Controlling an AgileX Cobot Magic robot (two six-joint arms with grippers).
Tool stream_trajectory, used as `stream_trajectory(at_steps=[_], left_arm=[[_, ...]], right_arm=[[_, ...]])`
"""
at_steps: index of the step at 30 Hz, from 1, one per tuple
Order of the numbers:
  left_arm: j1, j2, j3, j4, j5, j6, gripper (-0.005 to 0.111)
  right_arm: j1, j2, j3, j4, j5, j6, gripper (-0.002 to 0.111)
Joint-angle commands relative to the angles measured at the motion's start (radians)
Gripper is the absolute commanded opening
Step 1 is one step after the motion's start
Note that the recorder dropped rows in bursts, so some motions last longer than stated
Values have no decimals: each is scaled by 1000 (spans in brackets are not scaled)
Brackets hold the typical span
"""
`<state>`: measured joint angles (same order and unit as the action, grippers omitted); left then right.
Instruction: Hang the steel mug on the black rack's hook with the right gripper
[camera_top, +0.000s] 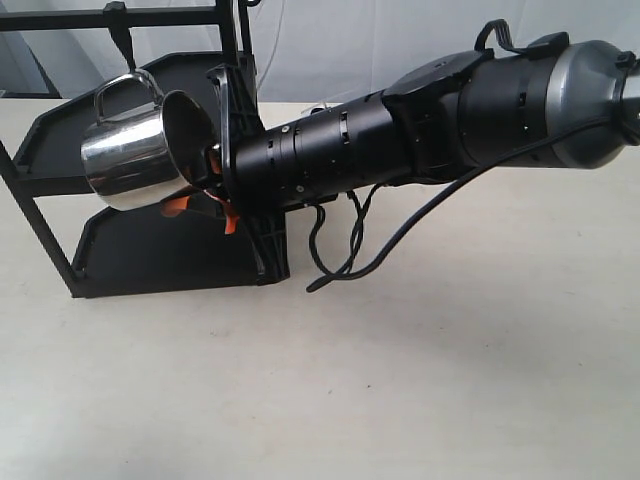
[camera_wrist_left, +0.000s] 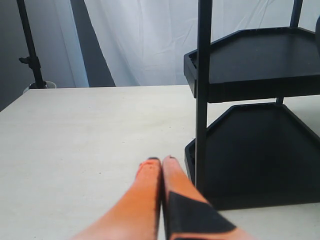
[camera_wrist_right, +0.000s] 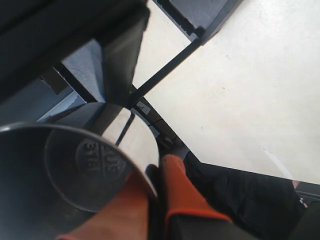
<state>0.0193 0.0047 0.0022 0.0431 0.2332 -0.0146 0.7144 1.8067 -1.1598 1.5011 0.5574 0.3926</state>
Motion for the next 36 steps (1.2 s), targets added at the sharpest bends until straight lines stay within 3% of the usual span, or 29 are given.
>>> stream_trajectory(at_steps=[1,31,33,36], left_arm=[[-1,-5,-2,-1,-2,-2,2],[-1,-5,-2,-1,-2,-2,2],[-1,-5,-2,-1,-2,-2,2],[-1,-5,-2,-1,-2,-2,2]], right_arm=[[-6,1,7,-42,-31,1,-1],[-6,1,7,-55,-40,-1,-1],[-6,1,7,-55,-40,-1,4],[-6,1,7,-37,-40,-1,22]])
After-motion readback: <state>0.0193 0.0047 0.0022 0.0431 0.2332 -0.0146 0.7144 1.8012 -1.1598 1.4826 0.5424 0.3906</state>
